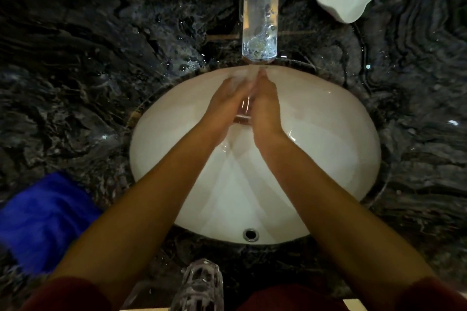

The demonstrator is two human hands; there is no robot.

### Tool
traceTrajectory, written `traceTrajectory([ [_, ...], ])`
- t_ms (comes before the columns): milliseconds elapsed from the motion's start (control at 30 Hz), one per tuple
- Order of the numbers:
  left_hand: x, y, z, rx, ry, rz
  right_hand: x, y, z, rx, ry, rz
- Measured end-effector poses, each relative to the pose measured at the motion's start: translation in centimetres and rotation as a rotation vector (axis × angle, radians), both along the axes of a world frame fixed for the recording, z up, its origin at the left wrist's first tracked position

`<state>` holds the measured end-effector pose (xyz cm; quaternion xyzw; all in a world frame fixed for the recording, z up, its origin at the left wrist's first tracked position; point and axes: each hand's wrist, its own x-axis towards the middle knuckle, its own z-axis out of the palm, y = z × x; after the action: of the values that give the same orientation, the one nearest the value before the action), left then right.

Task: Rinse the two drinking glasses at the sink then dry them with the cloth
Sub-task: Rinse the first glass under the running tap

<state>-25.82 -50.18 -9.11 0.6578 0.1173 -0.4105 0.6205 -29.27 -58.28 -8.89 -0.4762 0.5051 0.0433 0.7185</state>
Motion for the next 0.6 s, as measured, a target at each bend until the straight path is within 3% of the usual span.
traceTrajectory([
  [133,-0.2,-1.1,-0.3,0.038,-0.028,0.181,-0.9,0.5,0.2,-0.287,0.042,0.189],
  [300,-0.7,-1.8,-0.4,0.142,-0.131,0.389,-2.3,0.0,0.4,-0.258,0.06,0.301],
  [433,-0.3,-1.4,-0.1,0.092,-0.099,0.415,-1.7,-1.5,1.0,-0.374,0.031,0.389],
  [600,0.5,0.2,0.0,0.02,-0.078,0.255,0.2,-5.0,1.7,-0.108,0.095,0.746],
])
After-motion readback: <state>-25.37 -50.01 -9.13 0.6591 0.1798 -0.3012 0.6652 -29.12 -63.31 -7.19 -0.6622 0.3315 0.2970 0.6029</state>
